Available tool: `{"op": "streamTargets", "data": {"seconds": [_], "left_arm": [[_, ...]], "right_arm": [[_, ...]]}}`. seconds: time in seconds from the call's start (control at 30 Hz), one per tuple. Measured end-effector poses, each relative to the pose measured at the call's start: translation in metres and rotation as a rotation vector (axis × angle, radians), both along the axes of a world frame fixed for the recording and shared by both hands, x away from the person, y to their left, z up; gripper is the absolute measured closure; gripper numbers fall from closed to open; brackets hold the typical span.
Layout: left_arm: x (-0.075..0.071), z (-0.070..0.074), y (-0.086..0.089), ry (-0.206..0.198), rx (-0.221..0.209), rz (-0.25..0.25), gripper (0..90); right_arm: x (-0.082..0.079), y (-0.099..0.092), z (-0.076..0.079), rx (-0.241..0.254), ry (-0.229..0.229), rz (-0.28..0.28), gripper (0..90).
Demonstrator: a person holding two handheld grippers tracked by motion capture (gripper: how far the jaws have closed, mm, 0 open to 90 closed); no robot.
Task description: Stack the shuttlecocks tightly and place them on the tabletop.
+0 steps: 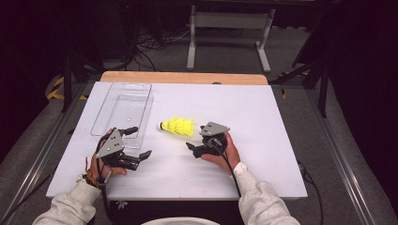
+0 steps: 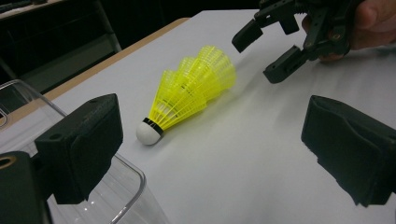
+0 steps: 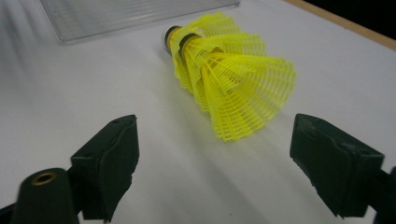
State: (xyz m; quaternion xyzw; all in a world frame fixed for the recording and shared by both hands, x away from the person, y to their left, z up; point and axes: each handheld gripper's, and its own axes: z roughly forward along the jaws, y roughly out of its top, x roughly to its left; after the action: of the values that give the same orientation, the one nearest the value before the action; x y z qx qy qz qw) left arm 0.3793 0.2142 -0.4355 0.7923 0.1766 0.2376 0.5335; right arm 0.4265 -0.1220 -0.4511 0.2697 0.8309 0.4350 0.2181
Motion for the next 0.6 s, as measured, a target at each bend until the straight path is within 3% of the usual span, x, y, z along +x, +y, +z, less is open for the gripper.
{"op": "streamTargets", "data": {"seconds": [0.27, 0.33, 0.6], "left_arm": [[-0.001, 0.0, -0.001, 0.0, 0.004, 0.0, 6.4], [-0.001, 0.0, 0.0, -0.001, 0.005, -0.001, 6.6], [-0.001, 0.001, 0.0, -0.001, 0.003, -0.004, 6.6]], "right_arm": [[0.013, 0.017, -0.005, 0.006, 0.073, -0.035, 24.6], [0.015, 0.021, -0.005, 0.004, 0.079, -0.042, 28.2], [0.022, 0.032, -0.003, 0.021, 0.106, -0.032, 27.9]]}}
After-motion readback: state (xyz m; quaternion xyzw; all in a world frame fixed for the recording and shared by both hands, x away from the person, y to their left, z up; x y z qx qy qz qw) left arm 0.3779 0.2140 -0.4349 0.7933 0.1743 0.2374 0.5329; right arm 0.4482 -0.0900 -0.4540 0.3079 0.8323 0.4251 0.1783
